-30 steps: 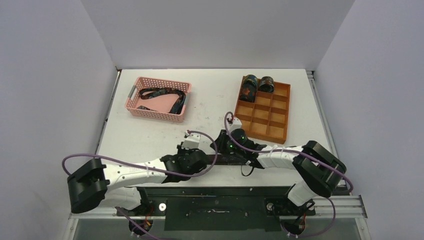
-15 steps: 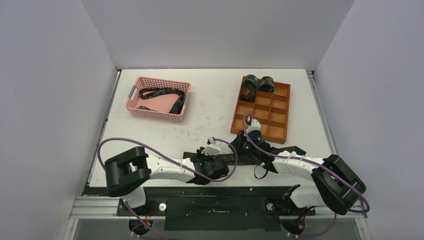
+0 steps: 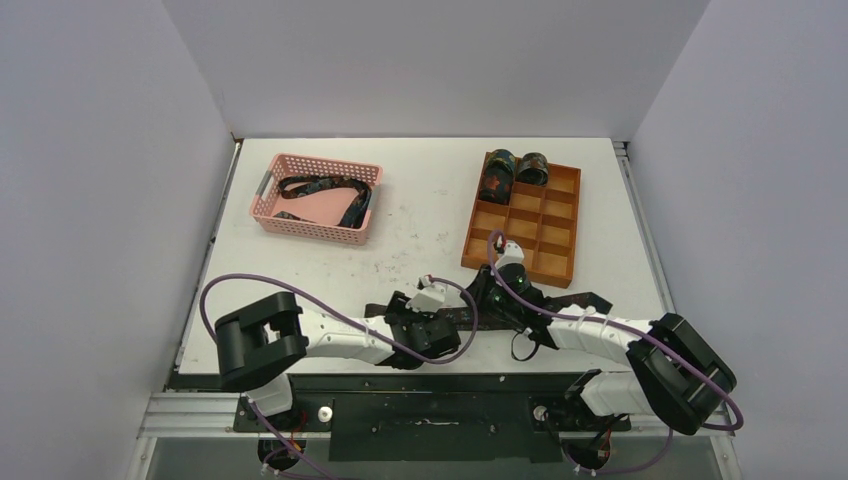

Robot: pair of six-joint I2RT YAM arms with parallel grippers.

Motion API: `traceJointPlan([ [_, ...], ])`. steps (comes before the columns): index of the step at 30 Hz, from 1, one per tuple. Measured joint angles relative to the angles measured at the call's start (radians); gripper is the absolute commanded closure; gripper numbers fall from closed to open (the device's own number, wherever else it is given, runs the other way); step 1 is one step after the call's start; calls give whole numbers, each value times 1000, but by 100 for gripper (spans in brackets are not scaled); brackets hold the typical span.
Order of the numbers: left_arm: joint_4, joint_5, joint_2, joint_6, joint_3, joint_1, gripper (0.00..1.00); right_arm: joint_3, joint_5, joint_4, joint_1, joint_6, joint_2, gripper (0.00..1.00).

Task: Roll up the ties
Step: Roll the tie at the center of the board.

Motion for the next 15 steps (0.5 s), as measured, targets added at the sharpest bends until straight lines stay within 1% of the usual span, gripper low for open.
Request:
traceJointPlan([
  [1,-1,3,-2,0,0,0,41,-1,0,0,0,0,0,84],
  [2,-3,7,-5,-2,0,0,36,-1,0,-3,0,0,-1,84],
  [3,-6,11,-11,-4,1,0,25,-2,0,-5,0,0,-4,84],
  [4,-8,19,-19,-6,2,0,11,-3,0,-9,0,0,-8,83],
  [5,-11,28,-31,-10,2,0,1,-3,0,-13,0,0,-12,83],
  [7,-19,44,-73,-23,1,0,4,-3,0,-18,0,-2,-21,83],
  [15,-24,106,-325,-50,-7,5,3,-3,-11,-33,-1,-13,-30,78],
])
